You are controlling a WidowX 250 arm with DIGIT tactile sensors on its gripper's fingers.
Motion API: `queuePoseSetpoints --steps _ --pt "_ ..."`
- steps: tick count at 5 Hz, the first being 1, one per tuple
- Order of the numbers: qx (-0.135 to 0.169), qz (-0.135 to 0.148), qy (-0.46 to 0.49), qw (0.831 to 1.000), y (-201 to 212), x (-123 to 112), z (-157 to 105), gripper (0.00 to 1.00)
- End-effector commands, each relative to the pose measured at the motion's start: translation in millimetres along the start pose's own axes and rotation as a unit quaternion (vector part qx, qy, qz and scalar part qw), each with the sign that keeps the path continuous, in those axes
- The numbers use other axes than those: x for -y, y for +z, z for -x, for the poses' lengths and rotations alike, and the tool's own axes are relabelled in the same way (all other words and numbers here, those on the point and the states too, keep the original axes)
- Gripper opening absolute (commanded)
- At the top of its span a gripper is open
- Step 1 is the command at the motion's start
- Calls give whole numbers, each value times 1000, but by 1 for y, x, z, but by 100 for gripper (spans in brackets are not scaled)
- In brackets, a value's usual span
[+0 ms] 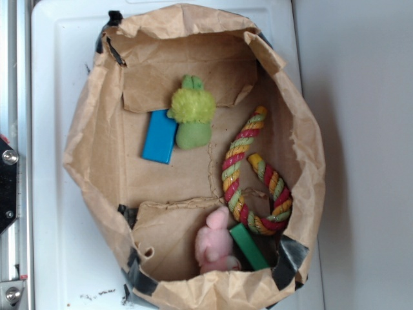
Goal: Grab the green animal.
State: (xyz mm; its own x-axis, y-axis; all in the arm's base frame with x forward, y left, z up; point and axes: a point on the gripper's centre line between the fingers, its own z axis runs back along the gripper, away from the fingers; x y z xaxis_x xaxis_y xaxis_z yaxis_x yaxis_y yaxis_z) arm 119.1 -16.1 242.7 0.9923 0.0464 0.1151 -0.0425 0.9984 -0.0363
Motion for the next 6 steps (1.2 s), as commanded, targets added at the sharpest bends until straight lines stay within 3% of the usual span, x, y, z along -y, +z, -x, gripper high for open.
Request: queuePoseSetpoints --steps 1,3,6 --pt "0 0 0 1000 0 0 0 100" --pt "74 -2 158 985 -26 7 -70 100" --pt "96 2 303 948 -74 -13 -140 100"
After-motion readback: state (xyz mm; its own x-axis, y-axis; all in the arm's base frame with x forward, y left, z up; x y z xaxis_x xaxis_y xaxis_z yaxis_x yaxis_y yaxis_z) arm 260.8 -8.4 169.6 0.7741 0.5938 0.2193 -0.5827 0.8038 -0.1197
